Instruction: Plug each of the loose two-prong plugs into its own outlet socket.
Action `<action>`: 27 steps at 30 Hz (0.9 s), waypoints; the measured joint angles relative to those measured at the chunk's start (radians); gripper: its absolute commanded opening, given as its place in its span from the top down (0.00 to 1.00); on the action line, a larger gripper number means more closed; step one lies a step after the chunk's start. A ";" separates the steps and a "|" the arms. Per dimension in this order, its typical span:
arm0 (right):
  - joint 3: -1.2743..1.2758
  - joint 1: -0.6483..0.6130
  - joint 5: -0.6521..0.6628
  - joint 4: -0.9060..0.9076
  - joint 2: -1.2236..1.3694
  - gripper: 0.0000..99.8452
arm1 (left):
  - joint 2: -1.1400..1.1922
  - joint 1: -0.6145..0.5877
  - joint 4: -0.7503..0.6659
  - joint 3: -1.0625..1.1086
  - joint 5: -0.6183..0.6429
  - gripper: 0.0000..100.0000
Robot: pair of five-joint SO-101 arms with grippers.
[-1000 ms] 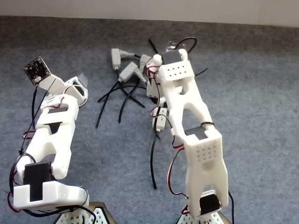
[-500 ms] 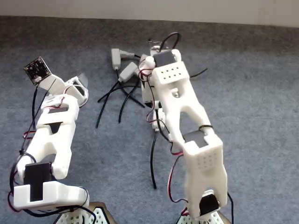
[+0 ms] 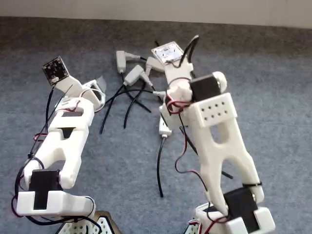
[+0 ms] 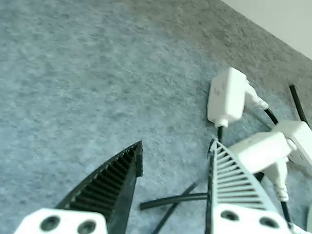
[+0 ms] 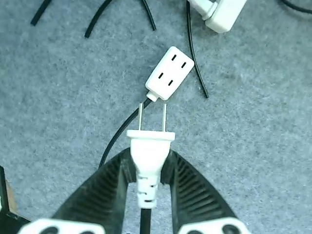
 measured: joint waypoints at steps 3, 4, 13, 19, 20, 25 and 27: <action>0.058 0.000 0.074 0.000 -0.097 0.98 | 0.000 0.029 0.000 0.000 0.000 0.77; 0.080 0.000 0.094 0.000 -0.129 0.98 | 0.000 0.038 0.000 0.000 0.000 0.77; 0.222 -0.002 0.216 0.000 -0.249 0.98 | 0.000 0.173 -0.124 0.000 0.003 0.77; 0.227 -0.003 0.218 0.000 -0.173 0.98 | 0.000 0.302 -0.213 0.000 -0.089 0.77; 0.227 -0.003 0.218 -0.003 -0.153 0.98 | 0.000 0.318 -0.215 0.000 -0.103 0.77; 0.227 -0.003 0.213 -0.037 -0.075 0.98 | 0.000 0.367 -0.215 0.000 -0.120 0.77; 0.227 -0.003 0.183 -0.075 -0.055 0.98 | 0.000 0.373 -0.215 0.000 -0.121 0.77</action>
